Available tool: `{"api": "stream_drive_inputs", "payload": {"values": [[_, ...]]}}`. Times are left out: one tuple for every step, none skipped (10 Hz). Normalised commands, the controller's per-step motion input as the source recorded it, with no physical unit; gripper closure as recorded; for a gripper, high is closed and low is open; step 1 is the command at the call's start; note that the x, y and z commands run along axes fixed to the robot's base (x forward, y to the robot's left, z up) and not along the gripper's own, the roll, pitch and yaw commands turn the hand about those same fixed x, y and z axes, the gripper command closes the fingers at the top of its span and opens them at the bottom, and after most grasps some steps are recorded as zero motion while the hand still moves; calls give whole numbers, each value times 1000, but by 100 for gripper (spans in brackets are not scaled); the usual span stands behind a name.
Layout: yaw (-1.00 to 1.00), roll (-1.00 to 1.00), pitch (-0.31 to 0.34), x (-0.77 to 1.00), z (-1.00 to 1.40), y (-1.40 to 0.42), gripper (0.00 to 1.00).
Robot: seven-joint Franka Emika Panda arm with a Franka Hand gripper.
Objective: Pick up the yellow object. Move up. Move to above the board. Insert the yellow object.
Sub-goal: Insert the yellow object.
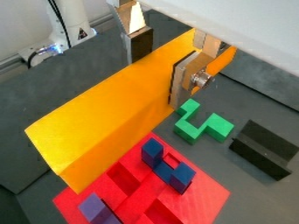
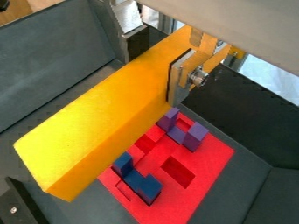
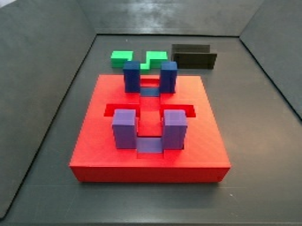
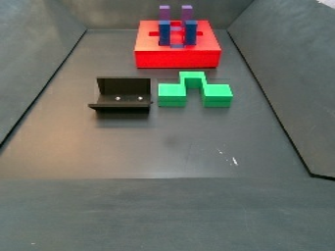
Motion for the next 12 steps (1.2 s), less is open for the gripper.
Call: {"api": "stream_drive_inputs", "payload": {"values": [[0,3,0,857,-280,-74,100],[0,23,-20,640,-389,-120,100],[0,34,-26,586,-460,-134,100],[0,120,0,691,-597,-206,100],[-29,206,20,709,-643,-246,100],[-14,223,50,797,-614,-146,100],[0,269,44,723,-609,-143,100],[0,227,63,754,-571,-34,100],[0,204,64,580,-491,-66,100],[0,173,57,449,-423,-83,100],[0,156,30,569,-371,-37,100],[0,194,13,666,-423,-51,100]]}}
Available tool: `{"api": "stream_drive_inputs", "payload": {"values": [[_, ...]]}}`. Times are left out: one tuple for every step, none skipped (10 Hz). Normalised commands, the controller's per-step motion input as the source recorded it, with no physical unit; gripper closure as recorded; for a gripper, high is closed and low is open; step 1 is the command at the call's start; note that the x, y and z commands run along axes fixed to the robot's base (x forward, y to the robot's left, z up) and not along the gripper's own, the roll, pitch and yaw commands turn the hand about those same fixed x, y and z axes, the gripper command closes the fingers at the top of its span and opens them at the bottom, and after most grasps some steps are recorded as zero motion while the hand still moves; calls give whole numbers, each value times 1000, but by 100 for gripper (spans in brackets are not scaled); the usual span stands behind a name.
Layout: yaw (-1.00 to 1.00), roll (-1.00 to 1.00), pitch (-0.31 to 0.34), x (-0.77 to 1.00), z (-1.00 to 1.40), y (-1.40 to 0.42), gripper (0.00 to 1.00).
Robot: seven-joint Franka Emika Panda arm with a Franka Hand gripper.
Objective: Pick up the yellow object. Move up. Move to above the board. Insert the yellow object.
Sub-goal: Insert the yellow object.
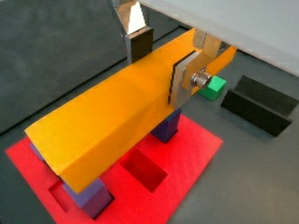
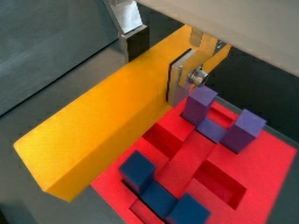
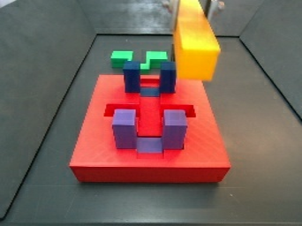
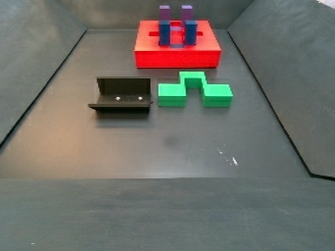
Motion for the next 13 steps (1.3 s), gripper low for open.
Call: {"api": "stream_drive_inputs", "payload": {"values": [[0,197,19,640,-420,-40,100],[0,239,50,511,-377,-94,100],[0,237,53,397,-354,-126,100],[0,190,77,169,-183,-174,100],[-54,81,54,11,0,-94,100],[-120,17,4,0,0,0,100],[-126,9,11,-34,0,3,100],[-126,0,4,-74,0,80,100],[-83,16,0,-54,0,89,100],[-49,30,7,-23,-17,134,100],[-66,56,11,-146,-17,163,100],[-86,34,0,-220,0,137,100],[-86,10,0,-286,0,63,100]]}}
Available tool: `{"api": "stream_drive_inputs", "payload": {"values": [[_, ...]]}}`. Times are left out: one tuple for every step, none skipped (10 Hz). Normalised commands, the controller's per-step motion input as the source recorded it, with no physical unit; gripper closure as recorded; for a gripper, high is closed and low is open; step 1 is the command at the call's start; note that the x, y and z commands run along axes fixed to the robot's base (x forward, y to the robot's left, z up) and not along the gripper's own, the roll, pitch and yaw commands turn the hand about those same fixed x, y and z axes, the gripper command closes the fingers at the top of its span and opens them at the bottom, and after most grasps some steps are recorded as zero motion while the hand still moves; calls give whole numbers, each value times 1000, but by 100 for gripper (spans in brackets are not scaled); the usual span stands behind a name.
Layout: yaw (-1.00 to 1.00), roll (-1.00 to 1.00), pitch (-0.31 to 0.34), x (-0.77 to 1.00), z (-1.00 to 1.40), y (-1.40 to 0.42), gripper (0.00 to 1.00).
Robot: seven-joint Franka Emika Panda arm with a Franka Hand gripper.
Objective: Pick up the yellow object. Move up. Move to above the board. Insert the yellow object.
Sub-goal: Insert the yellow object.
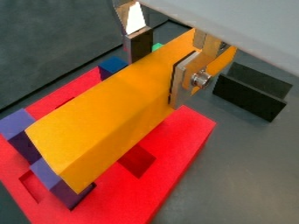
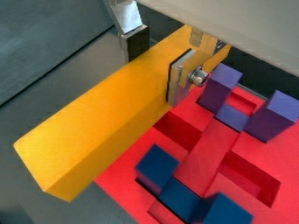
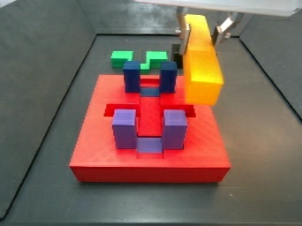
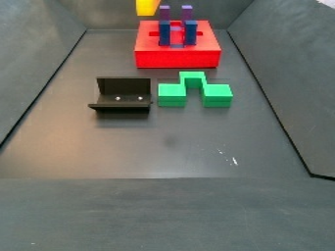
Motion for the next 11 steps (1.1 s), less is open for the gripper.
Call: {"api": "stream_drive_inputs", "payload": {"values": [[-117,0,0,-300,0,0,100],[-166,0,0,-291,0,-40,100],[-191,47,0,-343,-57,-137,100],[-240,36,0,-509,-209,-209,100],[-266,7,0,-591,-266,-237,100],[-229,0,0,-460,-197,-223,100],[-91,0,-27,-263,-174,-123,100],[-77,7,-10,-286,-100,-14,100],[0,-53,-40,-106,123,214,100],[277,0,0,37,69,49,100],[371,0,0,114,71,0,100]]}}
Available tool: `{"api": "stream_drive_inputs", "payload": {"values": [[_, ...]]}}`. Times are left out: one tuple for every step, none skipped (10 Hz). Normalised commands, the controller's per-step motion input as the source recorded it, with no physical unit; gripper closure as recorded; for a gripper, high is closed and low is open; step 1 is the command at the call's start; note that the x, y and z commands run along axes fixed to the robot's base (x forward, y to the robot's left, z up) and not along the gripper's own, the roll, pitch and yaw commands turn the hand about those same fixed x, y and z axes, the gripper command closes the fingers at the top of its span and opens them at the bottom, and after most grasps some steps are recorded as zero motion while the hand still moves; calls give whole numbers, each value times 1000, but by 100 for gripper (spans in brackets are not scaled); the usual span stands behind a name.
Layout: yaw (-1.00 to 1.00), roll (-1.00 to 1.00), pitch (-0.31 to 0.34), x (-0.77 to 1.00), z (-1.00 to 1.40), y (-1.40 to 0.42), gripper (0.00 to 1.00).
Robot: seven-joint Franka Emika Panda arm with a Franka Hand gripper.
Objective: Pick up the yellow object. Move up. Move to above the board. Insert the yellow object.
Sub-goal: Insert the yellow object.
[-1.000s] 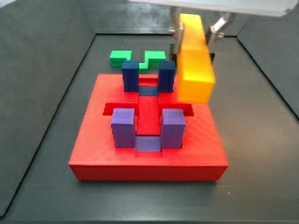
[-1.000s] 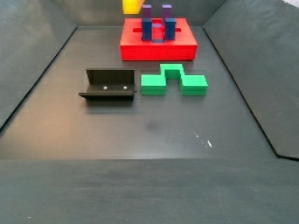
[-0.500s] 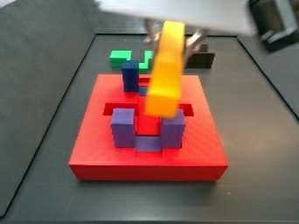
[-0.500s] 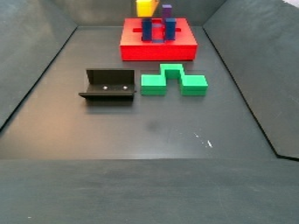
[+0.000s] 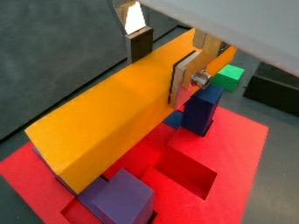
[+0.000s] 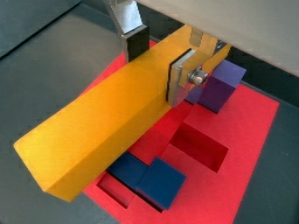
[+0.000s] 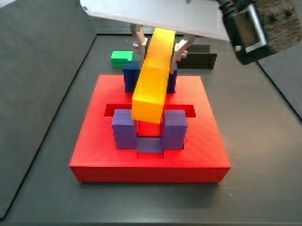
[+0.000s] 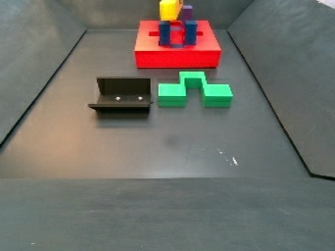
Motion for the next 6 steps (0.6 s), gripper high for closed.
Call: {"api": "stream_drive_inputs", "payload": {"values": [[383,0,-3,63,0,0,100],[383,0,-26,0,-57,0,100],[380,0,-47,0,-151,0,100],[294,0,-43,-60,-183,0,100],[123,0,-34,-269,-306,-86,100],[43,0,-39,-277,-226,-146,100]]}}
